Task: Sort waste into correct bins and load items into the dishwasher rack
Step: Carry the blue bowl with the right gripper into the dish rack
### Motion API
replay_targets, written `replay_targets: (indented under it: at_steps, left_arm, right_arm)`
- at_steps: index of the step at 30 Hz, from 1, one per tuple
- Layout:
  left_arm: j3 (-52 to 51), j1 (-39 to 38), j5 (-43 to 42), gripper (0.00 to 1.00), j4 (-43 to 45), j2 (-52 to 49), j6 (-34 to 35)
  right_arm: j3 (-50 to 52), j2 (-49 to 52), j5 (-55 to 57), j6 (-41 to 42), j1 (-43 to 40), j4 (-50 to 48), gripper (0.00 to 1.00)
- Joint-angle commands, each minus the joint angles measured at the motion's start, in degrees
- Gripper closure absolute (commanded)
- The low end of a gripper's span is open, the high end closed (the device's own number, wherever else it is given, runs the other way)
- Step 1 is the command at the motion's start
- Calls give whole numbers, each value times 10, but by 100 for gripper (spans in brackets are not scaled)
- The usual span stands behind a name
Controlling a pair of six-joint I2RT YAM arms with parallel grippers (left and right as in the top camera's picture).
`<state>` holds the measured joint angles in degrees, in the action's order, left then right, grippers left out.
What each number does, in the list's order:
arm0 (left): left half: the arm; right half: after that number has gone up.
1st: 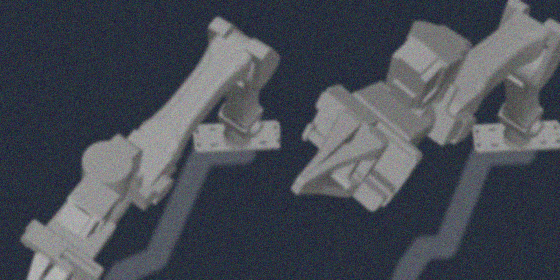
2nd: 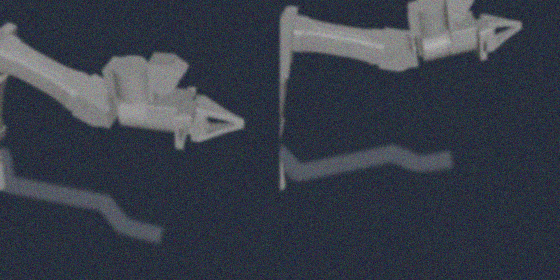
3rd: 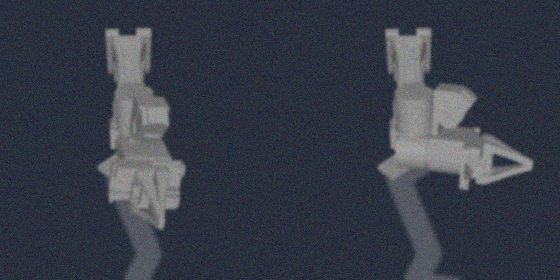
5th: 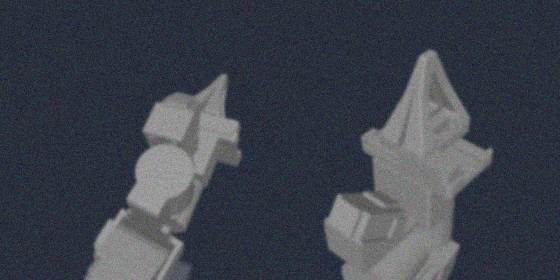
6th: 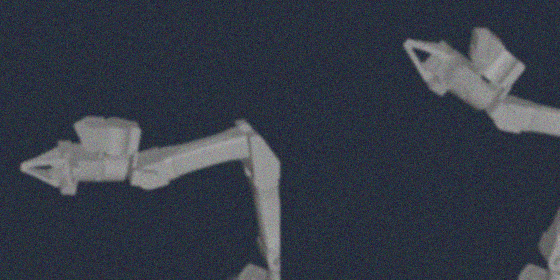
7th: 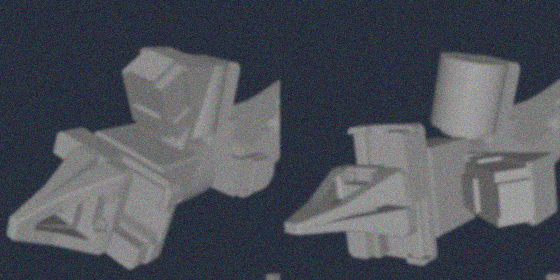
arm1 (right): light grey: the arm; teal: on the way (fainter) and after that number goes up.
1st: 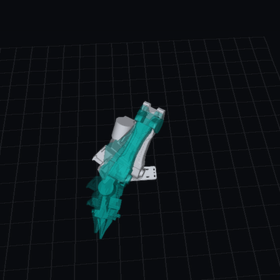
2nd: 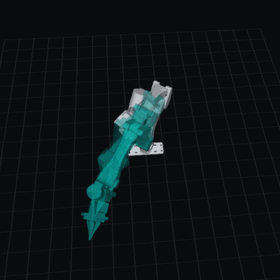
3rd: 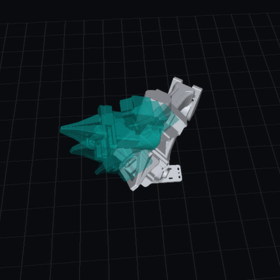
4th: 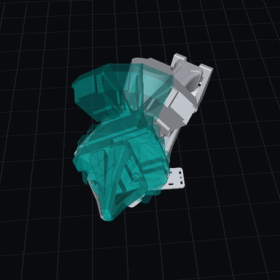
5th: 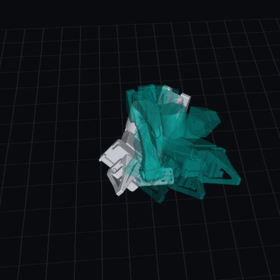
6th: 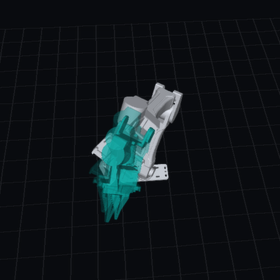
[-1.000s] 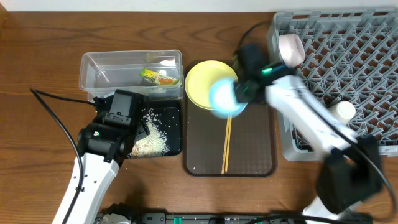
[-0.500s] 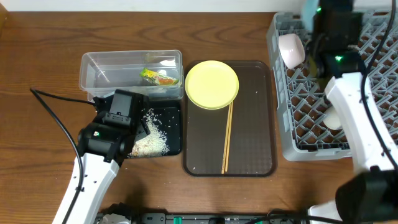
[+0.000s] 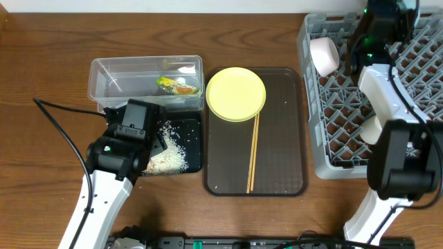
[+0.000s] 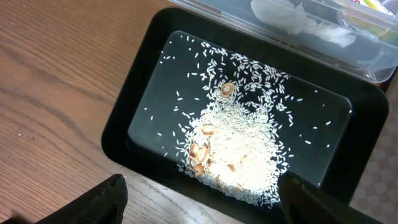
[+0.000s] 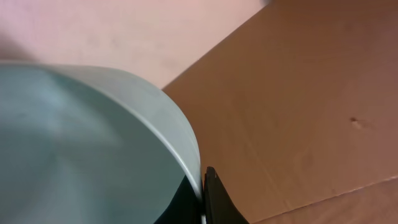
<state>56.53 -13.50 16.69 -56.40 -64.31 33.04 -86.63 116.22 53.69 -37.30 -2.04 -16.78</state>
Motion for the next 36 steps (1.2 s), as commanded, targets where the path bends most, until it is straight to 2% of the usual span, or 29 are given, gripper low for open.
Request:
replay_targets:
  at_steps: [1,9,13,16,20,22,27,28,31,36]
  left_arm:
    - [11,3,5,20,-1,-1,5]
    - [11,3,5,20,-1,-1,5]
    - [11,3,5,20,0,-1,5]
    - [11,3,5,20,1,-1,5]
    - [11,3,5,20,1,-1,5]
    - [11,4,5,20,1,-1,5]
    - [11,3,5,20,1,-1,5]
    - [11,3,5,20,1,-1,5]
    - [11,3,5,20,2,-1,5]
    - [11,3,5,20,1,-1,5]
  right_arm:
    - [-3,31,13,-26,-8,-7,99]
    - [-3,75,14,13,5,18,99]
    - [-3,76,14,76,16,63,99]
    - [-3,76,22,93,26,101,99]
    - [-3,69,30,176,42,180,99]
    - [-3,59,20,245,48,233,99]
    - [-3,6,-129,367,50,375,97]
    - [-3,-5,-159,379,49,396,92]
    - [-3,-44,-233,386,48,454,63]
    - [-3,-108,-355,386,59,533,51]
